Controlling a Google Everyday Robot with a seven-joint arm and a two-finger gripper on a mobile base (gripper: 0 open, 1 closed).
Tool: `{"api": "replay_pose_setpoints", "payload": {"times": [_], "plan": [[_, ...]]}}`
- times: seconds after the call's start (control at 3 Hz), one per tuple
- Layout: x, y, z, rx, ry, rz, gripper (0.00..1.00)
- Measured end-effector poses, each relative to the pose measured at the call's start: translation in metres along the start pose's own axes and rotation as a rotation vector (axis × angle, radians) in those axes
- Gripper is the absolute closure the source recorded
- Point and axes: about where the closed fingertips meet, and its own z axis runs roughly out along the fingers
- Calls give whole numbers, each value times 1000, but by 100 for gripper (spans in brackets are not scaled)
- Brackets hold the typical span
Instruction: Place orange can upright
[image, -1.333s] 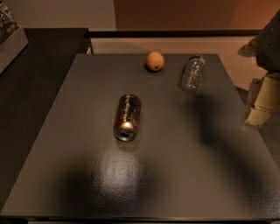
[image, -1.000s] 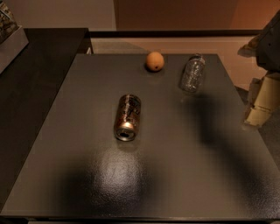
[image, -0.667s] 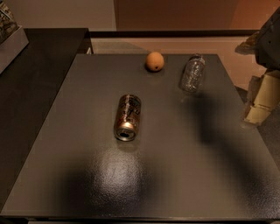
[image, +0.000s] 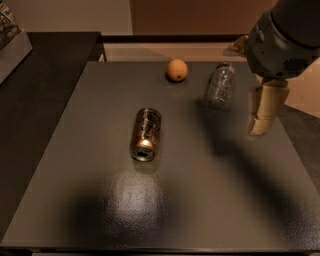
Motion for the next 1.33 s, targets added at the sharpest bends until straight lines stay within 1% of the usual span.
{"api": "replay_pose_setpoints", "payload": {"times": [0.33, 0.67, 1.0, 1.33], "plan": [[-31, -15, 22, -6, -27, -195, 0], [-65, -26, 41, -13, -68, -404, 0], [-92, -27, 61, -43, -102, -612, 0], [-116, -21, 79, -86, -125, -823, 0]]}}
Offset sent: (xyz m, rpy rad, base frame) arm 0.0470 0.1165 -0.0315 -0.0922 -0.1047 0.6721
